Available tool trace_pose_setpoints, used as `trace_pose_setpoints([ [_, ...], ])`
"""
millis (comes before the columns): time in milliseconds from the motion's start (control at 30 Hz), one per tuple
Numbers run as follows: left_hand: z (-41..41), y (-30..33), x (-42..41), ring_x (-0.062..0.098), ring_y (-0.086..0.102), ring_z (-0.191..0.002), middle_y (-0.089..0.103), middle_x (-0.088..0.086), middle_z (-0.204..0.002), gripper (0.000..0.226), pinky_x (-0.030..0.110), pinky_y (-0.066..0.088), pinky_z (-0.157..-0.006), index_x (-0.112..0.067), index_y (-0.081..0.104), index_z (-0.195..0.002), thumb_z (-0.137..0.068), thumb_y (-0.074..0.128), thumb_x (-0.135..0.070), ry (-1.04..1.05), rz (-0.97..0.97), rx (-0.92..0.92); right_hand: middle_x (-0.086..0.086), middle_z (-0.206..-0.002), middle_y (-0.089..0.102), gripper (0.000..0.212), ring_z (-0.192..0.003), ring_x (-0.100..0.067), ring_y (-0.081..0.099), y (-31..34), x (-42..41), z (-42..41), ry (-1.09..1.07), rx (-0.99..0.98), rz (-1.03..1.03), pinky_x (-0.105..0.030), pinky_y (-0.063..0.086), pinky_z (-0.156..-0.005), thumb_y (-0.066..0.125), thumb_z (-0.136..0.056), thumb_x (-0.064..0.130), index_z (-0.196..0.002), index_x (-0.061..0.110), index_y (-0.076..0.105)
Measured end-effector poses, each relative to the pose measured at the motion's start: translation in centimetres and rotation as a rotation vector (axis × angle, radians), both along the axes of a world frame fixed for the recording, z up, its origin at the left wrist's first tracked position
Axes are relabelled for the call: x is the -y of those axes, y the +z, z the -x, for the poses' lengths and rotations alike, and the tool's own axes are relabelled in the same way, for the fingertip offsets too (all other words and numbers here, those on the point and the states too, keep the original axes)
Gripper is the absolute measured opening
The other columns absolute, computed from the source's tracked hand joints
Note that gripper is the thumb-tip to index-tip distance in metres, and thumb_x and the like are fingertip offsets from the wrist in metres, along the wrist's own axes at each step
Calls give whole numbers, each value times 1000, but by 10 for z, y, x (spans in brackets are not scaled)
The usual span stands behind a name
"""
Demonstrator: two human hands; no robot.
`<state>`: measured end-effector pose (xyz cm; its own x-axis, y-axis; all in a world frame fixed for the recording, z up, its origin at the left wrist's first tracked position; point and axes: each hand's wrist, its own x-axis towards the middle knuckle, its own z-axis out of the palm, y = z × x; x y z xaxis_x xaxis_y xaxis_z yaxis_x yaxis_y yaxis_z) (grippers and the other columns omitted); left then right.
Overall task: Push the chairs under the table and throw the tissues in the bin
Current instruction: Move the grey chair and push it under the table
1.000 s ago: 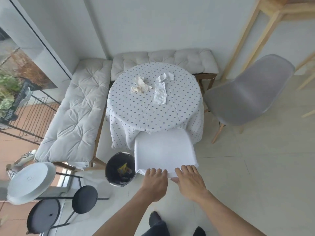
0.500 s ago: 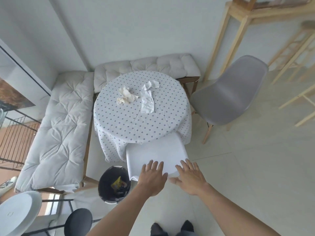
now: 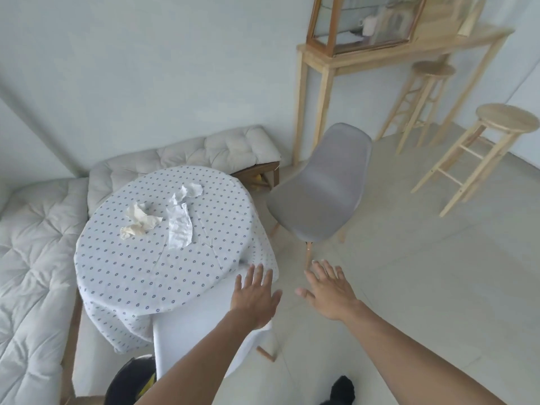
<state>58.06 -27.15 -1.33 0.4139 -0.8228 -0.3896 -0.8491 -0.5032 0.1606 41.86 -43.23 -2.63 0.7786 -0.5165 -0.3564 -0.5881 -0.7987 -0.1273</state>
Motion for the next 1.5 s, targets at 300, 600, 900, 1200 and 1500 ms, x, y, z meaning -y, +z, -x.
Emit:
trace_pose_setpoints([
  [300, 27, 25, 195, 28, -16, -155, -10, 6, -172, 68, 58, -1, -125, -21, 0, -162, -106, 19, -54, 83, 57, 17, -12, -170, 11, 76, -156, -32, 2, 36, 201, 26, 29, 22, 75, -59, 8, -123, 20, -99, 70, -157, 22, 27],
  [600, 1, 25, 334, 31, -19, -154, -16, 8, -170, 71, 60, -3, -124, -23, -4, -162, -105, 19, -58, 96, 33, 71, -11, -171, 5, 79, -157, -30, -3, 49, 348, 6, 44, 36, 101, -57, 5, -124, 17, -99, 72, -159, 22, 22],
  [900, -87, 6, 481, 32, -19, -155, -15, 10, -171, 73, 61, -1, -123, -20, -3, -162, -105, 20, -59, 155, -1, 51, -10, -171, 4, 76, -157, -31, -4, 50, 487, -87, 102, 38, 120, -58, 6, -124, 19, -100, 69, -159, 21, 23],
  [1200, -164, 0, 588, 32, -19, -154, -16, 11, -170, 72, 61, -1, -124, -19, -5, -162, -106, 19, -58, 248, -25, 66, -10, -172, 0, 75, -157, -30, -8, 47, 610, -190, 222, 24, 83, -58, 3, -124, 20, -101, 68, -159, 21, 21],
  [1500, -190, -24, 649, 33, -18, -155, -14, 12, -171, 72, 63, -1, -123, -18, -5, -162, -106, 19, -57, 637, -94, 9, -9, -172, -1, 76, -157, -28, -9, 6, 714, -295, 613, -51, 27, -58, 2, -124, 17, -101, 68, -160, 22, 20],
])
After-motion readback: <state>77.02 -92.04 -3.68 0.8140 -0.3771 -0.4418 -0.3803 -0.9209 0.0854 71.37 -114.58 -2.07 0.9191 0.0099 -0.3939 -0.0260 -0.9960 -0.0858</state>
